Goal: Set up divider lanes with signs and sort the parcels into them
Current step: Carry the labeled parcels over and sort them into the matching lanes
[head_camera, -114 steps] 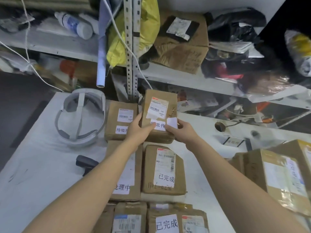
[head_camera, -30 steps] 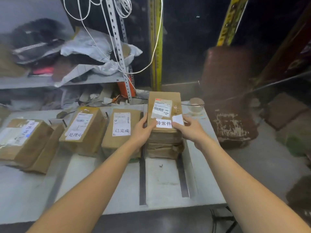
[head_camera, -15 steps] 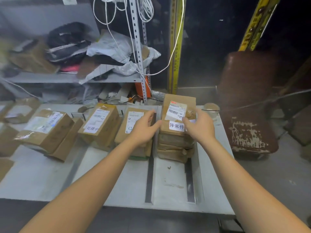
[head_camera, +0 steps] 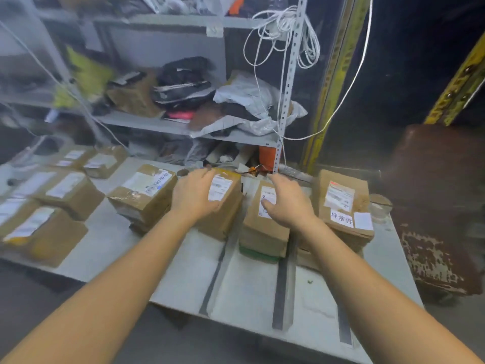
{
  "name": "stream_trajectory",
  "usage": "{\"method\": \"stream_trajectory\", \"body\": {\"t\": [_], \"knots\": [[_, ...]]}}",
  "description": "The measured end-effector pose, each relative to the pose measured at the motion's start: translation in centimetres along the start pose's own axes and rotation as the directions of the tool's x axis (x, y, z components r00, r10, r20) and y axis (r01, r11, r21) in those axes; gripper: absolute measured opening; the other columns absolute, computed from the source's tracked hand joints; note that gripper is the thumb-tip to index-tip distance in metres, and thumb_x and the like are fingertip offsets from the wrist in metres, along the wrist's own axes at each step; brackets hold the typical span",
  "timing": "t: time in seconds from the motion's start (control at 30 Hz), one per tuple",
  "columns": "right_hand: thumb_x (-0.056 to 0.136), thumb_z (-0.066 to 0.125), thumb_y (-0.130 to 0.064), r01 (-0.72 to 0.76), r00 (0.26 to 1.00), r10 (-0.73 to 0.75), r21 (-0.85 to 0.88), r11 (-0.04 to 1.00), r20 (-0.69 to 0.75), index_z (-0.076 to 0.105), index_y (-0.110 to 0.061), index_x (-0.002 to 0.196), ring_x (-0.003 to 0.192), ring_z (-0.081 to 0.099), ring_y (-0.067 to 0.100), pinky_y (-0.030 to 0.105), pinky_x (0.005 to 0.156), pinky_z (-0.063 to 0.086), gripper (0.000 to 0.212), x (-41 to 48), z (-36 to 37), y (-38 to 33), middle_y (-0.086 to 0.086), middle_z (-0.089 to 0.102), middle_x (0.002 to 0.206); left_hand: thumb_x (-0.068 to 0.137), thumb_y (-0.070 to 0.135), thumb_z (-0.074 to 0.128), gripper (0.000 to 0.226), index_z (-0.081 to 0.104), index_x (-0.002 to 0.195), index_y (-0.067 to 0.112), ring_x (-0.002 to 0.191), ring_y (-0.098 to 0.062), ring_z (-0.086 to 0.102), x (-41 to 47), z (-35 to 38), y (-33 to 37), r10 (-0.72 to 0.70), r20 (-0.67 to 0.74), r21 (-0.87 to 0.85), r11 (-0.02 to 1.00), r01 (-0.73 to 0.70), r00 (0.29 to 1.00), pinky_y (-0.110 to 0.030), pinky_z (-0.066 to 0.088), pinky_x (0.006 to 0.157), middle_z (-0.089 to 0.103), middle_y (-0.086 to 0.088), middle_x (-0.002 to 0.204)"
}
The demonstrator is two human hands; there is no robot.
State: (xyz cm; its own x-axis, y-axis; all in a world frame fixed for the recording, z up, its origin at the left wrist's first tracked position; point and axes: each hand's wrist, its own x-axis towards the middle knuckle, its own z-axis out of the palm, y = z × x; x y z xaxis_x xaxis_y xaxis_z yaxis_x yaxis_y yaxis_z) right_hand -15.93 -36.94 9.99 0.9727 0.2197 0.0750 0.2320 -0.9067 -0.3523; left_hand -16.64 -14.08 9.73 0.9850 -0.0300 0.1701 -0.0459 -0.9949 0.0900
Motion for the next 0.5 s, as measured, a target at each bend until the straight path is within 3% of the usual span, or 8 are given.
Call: {"method": "stream_trajectory", "body": {"t": [0.13,0.27,0.5], "knots": [[0.093,0.059,-0.037,0.085,0.996,-0.085,-0.064,0.994,0.015,0.034,-0.023,0.151,0.133,0.044,0.028,0.039,0.101,0.041,0.064,1.8,2.7,-7.7,0.0,0.045,0.151,0.081,0.046,0.069,0.067,0.046,0.139,0.024,0.124,-0.025,0.049,-2.1,-1.5,-8.8,-0.076,-0.012,0.026,0.997,0.076,0.997,-0.039,0.045,0.097,0.053,0.001,0.136],[0.093,0.059,-0.038,0.106,0.993,-0.1,-0.086,0.991,0.07,0.033,-0.023,0.152,0.133,0.044,0.029,0.04,0.1,0.042,0.066,3.9,5.7,-15.9,0.003,0.045,0.151,0.082,0.049,0.068,0.066,0.045,0.14,0.028,0.124,-0.024,0.049,-3.8,-2.7,-18.8,-0.173,-0.017,-0.01,0.985,0.172,0.985,-0.038,0.044,0.095,0.053,0.002,0.137],[0.092,0.059,-0.04,0.125,0.989,-0.117,-0.086,0.988,0.092,0.038,-0.027,0.148,0.131,0.048,0.027,0.042,0.096,0.046,0.061,7.8,11.9,-29.7,0.002,0.051,0.146,0.089,0.047,0.061,0.066,0.04,0.145,0.018,0.132,-0.026,0.043,-5.5,-3.8,-34.8,-0.222,-0.027,-0.001,0.975,0.222,0.975,-0.04,0.042,0.099,0.046,-0.005,0.145]]}}
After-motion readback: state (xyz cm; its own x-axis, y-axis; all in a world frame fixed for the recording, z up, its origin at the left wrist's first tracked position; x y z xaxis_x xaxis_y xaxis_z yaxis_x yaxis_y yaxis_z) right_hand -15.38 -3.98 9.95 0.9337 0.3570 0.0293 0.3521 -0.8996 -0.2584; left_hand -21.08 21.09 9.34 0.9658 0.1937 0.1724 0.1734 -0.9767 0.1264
